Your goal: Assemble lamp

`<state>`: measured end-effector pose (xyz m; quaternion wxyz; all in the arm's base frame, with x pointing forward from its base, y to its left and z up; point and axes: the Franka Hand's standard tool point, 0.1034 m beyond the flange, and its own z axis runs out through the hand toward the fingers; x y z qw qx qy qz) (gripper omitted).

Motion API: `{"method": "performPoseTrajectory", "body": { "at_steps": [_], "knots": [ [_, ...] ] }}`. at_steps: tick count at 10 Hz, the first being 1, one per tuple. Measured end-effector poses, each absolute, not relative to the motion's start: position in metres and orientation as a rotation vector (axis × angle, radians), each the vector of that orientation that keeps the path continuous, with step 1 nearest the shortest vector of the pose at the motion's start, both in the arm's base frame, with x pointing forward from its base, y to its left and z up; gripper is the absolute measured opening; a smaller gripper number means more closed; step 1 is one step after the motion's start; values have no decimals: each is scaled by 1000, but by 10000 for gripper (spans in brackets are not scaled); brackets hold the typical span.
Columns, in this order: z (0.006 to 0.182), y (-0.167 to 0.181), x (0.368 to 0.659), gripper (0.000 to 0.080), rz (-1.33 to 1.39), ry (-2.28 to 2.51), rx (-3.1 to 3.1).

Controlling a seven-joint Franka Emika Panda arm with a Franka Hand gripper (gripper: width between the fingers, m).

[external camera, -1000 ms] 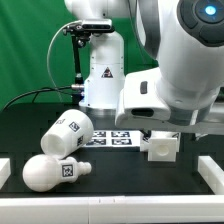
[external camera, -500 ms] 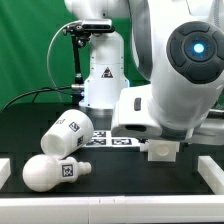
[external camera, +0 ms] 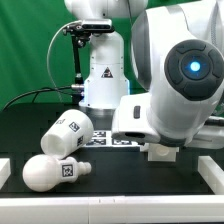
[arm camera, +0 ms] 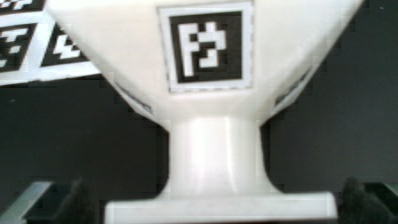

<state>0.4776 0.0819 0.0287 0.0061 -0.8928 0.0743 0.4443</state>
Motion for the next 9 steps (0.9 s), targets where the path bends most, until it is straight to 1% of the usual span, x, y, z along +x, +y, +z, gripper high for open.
{"method": "performPoseTrajectory", "body": {
  "at_steps": [4,5,6,7,8,9],
  "knots": [
    [15,85,464,698,1419,228,-2787],
    [15,86,463,698,1421,222,-2787],
    [15,86,463,672,1421,221,-2787],
    [15,86,463,672,1421,221,-2787],
    [15,86,463,529,1422,219,-2787],
    [15,86,463,529,1422,219,-2787]
  ]
}}
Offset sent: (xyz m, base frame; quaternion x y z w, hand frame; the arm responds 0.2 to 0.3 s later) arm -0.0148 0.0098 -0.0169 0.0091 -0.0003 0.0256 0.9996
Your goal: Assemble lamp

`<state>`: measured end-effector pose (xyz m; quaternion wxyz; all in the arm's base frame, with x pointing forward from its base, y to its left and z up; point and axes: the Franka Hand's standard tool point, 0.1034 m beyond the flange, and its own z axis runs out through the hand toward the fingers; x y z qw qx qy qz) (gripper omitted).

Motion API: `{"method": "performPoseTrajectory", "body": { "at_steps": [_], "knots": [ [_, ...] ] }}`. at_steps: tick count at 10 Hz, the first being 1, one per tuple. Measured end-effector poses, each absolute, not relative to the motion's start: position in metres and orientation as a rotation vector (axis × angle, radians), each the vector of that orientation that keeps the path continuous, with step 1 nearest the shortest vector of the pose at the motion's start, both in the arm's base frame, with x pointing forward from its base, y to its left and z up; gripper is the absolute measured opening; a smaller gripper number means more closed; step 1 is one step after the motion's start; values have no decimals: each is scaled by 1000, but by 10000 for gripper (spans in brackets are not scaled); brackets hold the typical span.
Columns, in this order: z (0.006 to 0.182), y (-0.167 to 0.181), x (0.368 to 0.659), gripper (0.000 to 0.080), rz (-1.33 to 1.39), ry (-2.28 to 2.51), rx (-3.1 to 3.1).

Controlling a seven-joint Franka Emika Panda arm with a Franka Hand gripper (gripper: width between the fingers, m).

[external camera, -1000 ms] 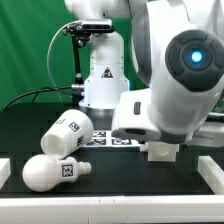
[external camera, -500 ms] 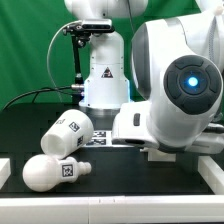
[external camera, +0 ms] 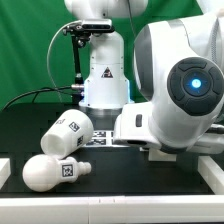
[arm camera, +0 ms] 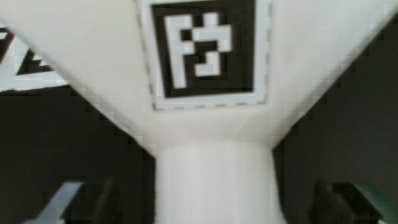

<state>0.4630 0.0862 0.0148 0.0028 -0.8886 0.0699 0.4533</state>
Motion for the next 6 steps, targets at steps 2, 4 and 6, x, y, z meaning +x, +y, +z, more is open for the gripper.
{"method": "performPoseTrajectory", "body": {
  "at_steps": [2,4,6],
  "knots": [
    [16,86,464,530,1416,218,-2789],
    [54,80,497,530,1314,176,-2804],
    [93,78,538,530,1028,79,-2892]
  ]
}}
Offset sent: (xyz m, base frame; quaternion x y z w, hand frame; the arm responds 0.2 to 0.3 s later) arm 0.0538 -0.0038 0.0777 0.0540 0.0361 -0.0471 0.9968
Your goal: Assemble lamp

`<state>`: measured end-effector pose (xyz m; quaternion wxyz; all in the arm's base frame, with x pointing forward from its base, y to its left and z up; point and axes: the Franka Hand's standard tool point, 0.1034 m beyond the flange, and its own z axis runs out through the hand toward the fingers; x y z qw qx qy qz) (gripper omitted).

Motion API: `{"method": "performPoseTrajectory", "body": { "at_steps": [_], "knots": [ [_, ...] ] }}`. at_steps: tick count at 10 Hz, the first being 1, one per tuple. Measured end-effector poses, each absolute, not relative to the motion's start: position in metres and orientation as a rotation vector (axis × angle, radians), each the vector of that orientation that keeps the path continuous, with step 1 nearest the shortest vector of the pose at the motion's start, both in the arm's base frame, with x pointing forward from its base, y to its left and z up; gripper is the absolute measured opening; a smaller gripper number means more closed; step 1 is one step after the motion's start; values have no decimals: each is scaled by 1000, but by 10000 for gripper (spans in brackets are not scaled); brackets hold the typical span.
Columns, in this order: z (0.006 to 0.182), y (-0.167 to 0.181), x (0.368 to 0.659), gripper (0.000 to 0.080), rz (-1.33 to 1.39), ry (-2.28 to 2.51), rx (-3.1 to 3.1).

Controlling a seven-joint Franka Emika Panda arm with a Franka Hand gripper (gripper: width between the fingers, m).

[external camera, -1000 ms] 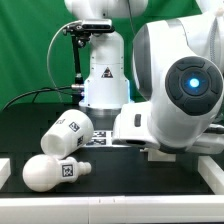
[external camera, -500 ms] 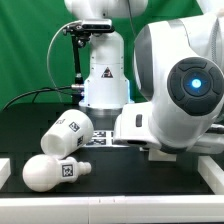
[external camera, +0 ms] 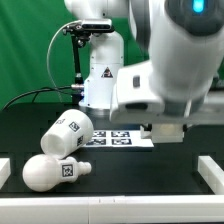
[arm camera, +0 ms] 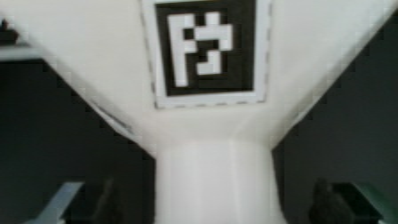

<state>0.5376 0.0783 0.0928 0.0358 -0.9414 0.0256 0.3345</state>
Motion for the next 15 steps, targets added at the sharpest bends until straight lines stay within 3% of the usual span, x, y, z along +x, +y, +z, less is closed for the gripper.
{"method": "performPoseTrajectory", "body": {
  "at_steps": [1,5,9,13,15],
  "knots": [
    [109,82,544,530,891,48,-2966],
    [105,91,550,530,487,26,-3063],
    [117,95,625,530,-200,-34,-3045],
    [114,100,630,530,-659,-33,-2964],
    [94,71,612,530,-875,3,-2938]
  ]
}}
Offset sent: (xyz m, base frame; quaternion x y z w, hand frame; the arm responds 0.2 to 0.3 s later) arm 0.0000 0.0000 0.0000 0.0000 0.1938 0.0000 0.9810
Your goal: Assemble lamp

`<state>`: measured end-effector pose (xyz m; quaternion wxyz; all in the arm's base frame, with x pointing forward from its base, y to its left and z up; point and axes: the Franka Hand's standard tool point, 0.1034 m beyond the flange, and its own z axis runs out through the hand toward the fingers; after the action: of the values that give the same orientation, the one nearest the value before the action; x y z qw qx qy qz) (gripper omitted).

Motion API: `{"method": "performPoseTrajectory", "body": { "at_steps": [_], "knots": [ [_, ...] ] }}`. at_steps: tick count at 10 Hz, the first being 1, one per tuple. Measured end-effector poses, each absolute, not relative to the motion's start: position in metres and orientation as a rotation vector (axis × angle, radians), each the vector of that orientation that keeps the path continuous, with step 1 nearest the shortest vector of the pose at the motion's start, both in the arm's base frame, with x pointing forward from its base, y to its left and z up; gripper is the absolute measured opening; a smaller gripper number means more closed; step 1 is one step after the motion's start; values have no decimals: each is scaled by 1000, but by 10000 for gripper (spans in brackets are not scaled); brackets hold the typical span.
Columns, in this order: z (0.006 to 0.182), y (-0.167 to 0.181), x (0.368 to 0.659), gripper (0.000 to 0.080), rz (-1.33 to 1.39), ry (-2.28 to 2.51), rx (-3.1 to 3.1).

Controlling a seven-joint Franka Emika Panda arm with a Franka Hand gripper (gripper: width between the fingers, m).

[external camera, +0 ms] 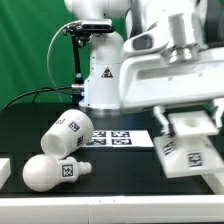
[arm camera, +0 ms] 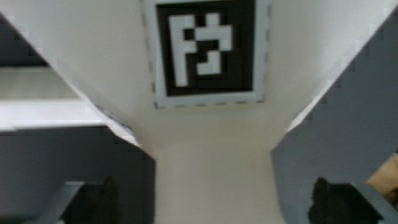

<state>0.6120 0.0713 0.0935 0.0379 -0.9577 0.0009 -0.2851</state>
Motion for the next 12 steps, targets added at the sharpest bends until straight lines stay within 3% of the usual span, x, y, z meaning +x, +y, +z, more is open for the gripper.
{"method": "performPoseTrajectory", "body": {
  "at_steps": [1,2,3,8,12],
  "knots": [
    [88,58,615,530,-977,19,-2926],
    [70,57,610,530,-928,51,-2945],
    [62,60,608,530,-888,56,-2952],
    [42,72,608,530,-833,55,-2962],
    [42,93,613,530,-833,44,-2937]
  ]
}}
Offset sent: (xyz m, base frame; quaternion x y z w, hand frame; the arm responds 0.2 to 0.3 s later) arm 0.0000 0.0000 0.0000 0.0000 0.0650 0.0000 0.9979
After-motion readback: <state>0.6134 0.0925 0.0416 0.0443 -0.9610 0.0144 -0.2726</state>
